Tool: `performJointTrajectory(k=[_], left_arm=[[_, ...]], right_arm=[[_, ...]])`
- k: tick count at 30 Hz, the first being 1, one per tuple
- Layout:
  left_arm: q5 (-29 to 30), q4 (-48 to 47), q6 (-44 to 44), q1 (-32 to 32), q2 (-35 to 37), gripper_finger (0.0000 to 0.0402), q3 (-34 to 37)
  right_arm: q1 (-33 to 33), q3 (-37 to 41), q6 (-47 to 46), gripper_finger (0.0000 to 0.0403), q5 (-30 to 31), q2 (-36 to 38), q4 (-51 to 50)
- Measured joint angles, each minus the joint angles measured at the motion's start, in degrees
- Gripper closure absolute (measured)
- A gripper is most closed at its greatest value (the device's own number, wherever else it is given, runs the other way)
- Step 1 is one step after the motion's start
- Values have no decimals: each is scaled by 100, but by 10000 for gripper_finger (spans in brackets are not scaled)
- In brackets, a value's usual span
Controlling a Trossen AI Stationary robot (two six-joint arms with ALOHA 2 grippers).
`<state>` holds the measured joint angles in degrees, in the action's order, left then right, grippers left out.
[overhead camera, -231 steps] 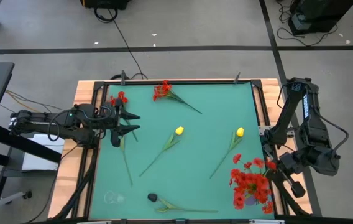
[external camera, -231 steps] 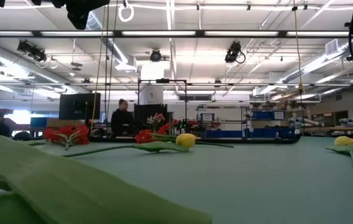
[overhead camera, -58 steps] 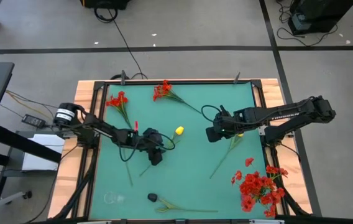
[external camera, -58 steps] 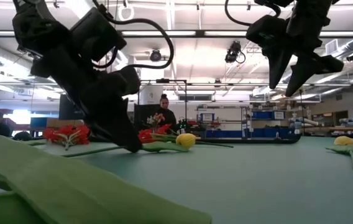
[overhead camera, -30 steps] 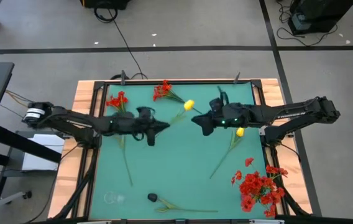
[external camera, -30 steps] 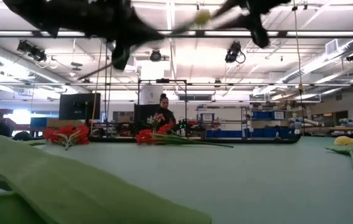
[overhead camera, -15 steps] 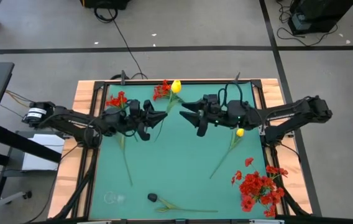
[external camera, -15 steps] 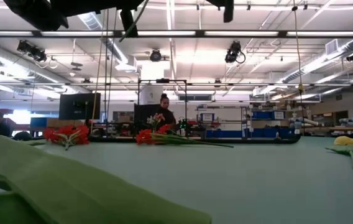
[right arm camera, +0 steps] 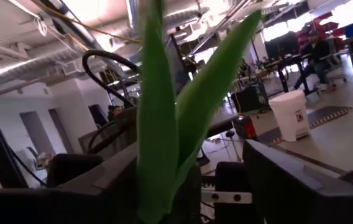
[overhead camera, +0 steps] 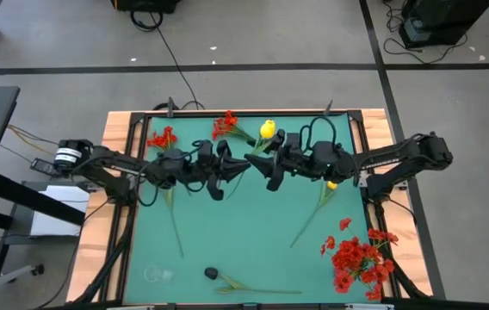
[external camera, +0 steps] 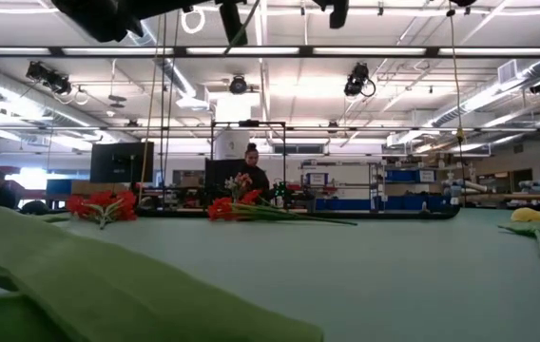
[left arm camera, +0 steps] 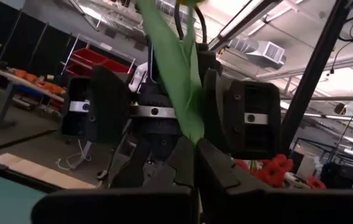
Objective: Sort flowers into vase by color
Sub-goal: Put the left yellow tulip into the violet vase
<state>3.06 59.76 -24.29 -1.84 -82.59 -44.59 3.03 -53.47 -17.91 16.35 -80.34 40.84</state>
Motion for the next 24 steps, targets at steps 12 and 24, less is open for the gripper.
performJointTrajectory(k=[12, 24], left_arm=[[-31, -34, 4, 133, 55, 395, -3], [-260, -1558, 39, 135, 559, 276, 1]], right_arm=[[0, -2, -154, 268, -143, 169, -203], [139, 0, 353, 388, 135, 273, -1087]])
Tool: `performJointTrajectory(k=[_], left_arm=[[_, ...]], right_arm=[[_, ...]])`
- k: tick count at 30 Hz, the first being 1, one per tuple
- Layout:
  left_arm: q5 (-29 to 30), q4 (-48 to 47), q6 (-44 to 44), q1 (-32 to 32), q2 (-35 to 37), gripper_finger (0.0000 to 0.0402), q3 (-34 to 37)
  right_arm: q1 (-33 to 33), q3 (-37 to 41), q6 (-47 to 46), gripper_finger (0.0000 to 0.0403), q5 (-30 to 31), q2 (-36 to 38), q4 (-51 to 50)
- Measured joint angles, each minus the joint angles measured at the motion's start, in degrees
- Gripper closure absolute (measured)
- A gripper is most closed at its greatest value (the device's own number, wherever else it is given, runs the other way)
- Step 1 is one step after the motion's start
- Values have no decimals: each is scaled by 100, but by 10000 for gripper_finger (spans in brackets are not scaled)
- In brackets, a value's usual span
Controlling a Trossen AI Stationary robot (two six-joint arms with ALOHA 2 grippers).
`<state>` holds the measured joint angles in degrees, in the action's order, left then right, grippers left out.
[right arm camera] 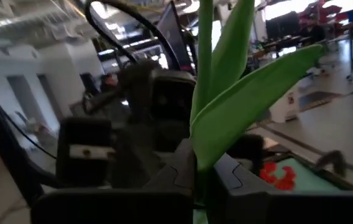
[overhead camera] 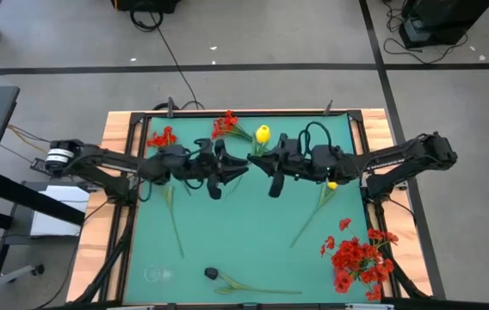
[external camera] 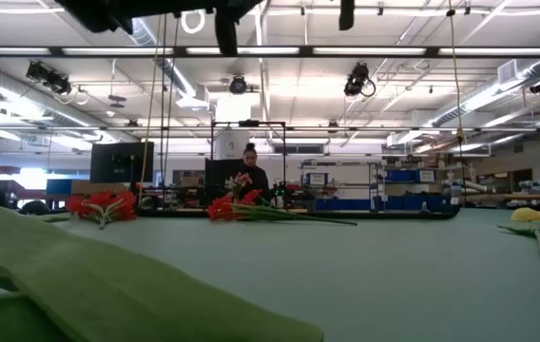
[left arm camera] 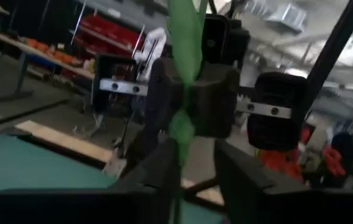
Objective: Sort flowers into vase by color
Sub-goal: Put the left yellow tulip into the violet vase
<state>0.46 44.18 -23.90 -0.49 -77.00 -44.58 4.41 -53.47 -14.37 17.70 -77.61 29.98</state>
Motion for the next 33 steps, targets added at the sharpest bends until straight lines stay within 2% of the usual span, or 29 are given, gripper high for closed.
performJointTrajectory(k=[3, 6, 13, 16, 21, 24, 33], left_arm=[[-65, -1058, 294, -10, 692, 229, 2], [-78, -1965, 601, -66, 1437, 201, -2], [63, -3760, 1013, -317, 3023, 190, -4], [301, -4221, 1141, -446, 3439, 190, -2], [328, -4316, 1593, -531, 3663, 189, -2], [331, -4333, 1553, -529, 3656, 189, -2], [333, -4328, 1510, -527, 3656, 189, -2]], right_arm=[[34, -2, 283, 388, 309, 168, -407], [34, 0, 437, 388, 423, 322, -913], [-9, 0, 783, 389, 389, 888, -1949], [21, 0, 844, 389, 356, 1236, -2477], [71, 0, 842, 389, 119, 1855, -3263], [71, 0, 847, 389, -229, 2255, -3630], [73, 0, 1035, 389, -1875, 3296, -4904]])
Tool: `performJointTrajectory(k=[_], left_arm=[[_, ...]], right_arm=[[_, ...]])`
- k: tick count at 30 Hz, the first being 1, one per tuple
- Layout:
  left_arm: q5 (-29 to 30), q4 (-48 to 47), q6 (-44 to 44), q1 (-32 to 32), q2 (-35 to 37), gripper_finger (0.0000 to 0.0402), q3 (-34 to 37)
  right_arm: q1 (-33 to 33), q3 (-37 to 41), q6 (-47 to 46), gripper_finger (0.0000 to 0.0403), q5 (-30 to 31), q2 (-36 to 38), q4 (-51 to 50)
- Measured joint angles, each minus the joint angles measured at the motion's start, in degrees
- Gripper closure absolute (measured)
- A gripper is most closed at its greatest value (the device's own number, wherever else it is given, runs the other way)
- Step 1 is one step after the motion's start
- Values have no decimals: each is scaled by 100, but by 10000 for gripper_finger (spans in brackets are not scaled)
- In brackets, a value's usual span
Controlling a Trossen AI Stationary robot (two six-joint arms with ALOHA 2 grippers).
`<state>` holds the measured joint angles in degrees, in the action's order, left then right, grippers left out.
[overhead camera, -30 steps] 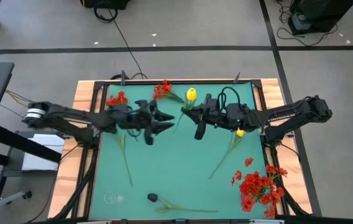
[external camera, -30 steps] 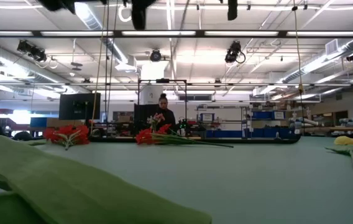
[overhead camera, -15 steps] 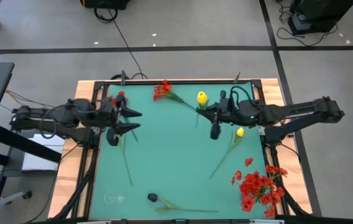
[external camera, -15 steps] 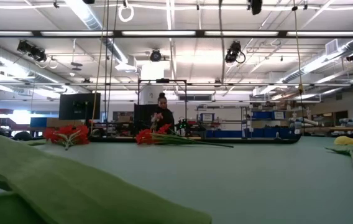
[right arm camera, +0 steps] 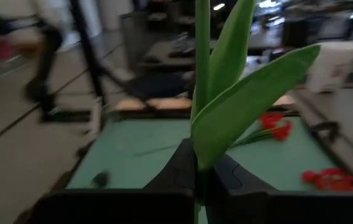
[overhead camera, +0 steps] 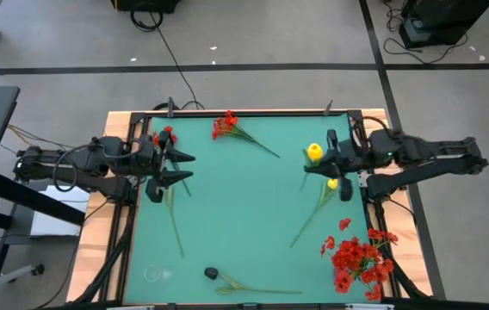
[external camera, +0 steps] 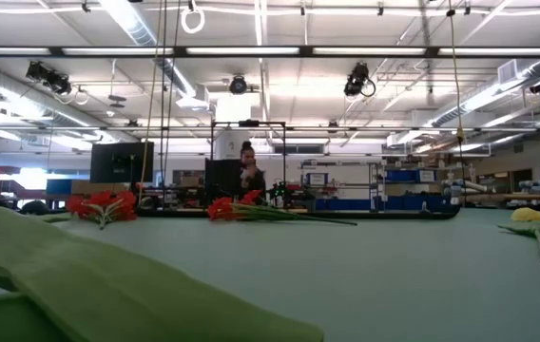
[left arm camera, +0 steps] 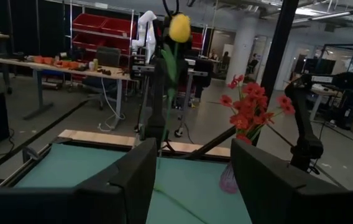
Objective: Sort flowers into vase by color
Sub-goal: Put the left yellow tulip into the violet vase
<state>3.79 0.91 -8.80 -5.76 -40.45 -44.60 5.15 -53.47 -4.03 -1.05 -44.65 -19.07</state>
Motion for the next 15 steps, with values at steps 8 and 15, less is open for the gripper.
performJointTrajectory(k=[8, 15], left_arm=[[0, 2, 0, 0, 0, 189, 2], [2, 2, 0, 0, 0, 189, 2]], right_arm=[[0, 0, 215, 389, -1037, 1135, -1671], [2, 0, 179, 389, -1799, 1949, -2979]])
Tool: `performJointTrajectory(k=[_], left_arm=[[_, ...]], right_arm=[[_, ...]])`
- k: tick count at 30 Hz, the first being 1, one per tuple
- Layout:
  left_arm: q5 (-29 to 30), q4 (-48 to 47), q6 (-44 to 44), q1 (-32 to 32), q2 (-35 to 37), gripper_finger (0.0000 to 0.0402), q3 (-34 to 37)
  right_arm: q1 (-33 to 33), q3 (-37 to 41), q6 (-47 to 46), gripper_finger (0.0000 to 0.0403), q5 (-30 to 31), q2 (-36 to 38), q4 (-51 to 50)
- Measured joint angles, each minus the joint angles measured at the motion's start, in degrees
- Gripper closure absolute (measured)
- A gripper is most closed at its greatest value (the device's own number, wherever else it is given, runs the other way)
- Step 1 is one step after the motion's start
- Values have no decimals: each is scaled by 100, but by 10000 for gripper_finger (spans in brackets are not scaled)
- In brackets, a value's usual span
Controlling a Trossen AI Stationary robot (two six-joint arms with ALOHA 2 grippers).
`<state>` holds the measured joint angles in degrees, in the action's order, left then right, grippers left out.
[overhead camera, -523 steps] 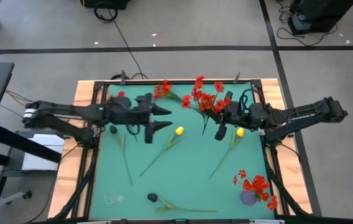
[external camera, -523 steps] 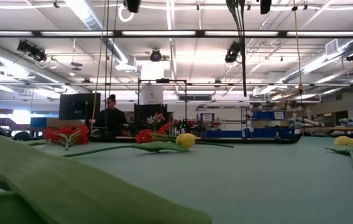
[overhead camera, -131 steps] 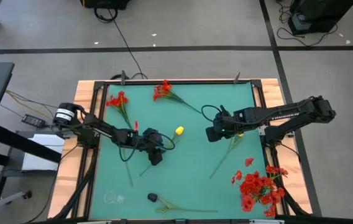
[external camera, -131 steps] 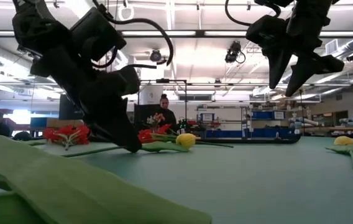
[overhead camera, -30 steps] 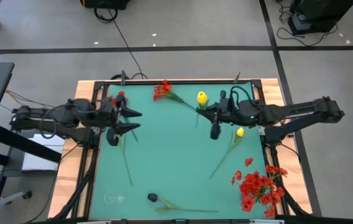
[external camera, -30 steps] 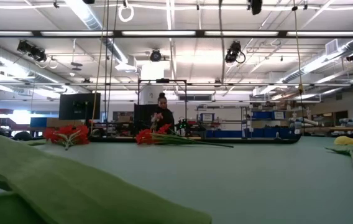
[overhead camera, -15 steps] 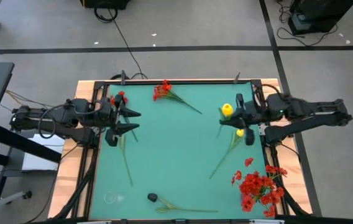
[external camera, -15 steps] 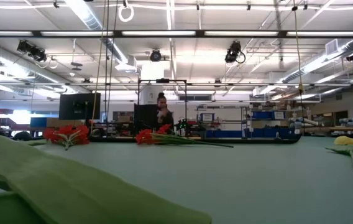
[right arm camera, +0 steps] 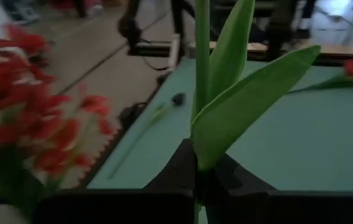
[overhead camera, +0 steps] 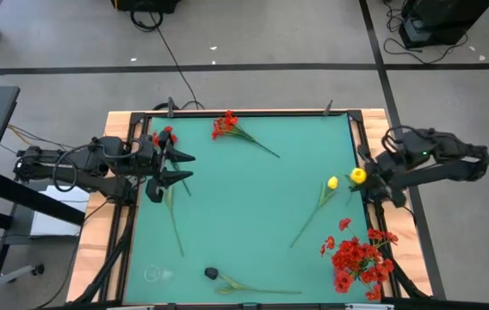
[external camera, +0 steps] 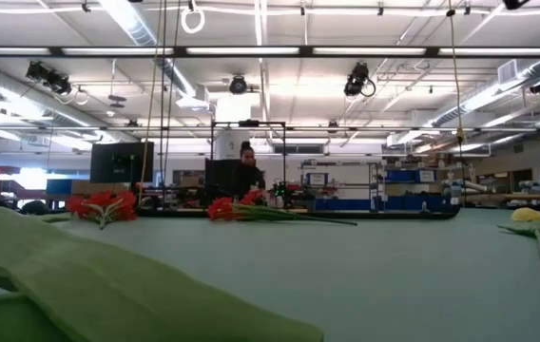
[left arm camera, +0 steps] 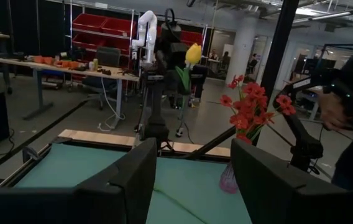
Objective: Sort flowers into vase by color
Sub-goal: Put the left yellow tulip into the violet vase
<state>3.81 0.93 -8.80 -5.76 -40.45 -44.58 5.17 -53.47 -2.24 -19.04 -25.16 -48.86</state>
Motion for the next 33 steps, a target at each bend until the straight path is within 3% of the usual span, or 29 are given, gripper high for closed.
performJointTrajectory(k=[3, 6, 10, 24, 33], left_arm=[[0, 0, 0, 0, -2, 189, 0], [0, 0, 0, 0, -4, 189, 0], [0, 2, -1, 0, -4, 189, 0], [0, 5, 0, 0, -4, 189, 0], [0, 9, -1, 0, -4, 189, 0]], right_arm=[[0, 0, -115, 389, -340, 344, 3], [-2, 0, -258, 389, -1061, 686, 164], [-2, 229, -895, 390, -2069, 1123, 1147], [-2, 2079, -2760, 390, -2460, 1754, 4126], [231, 2578, -3212, 390, -2474, 1658, 4577]])
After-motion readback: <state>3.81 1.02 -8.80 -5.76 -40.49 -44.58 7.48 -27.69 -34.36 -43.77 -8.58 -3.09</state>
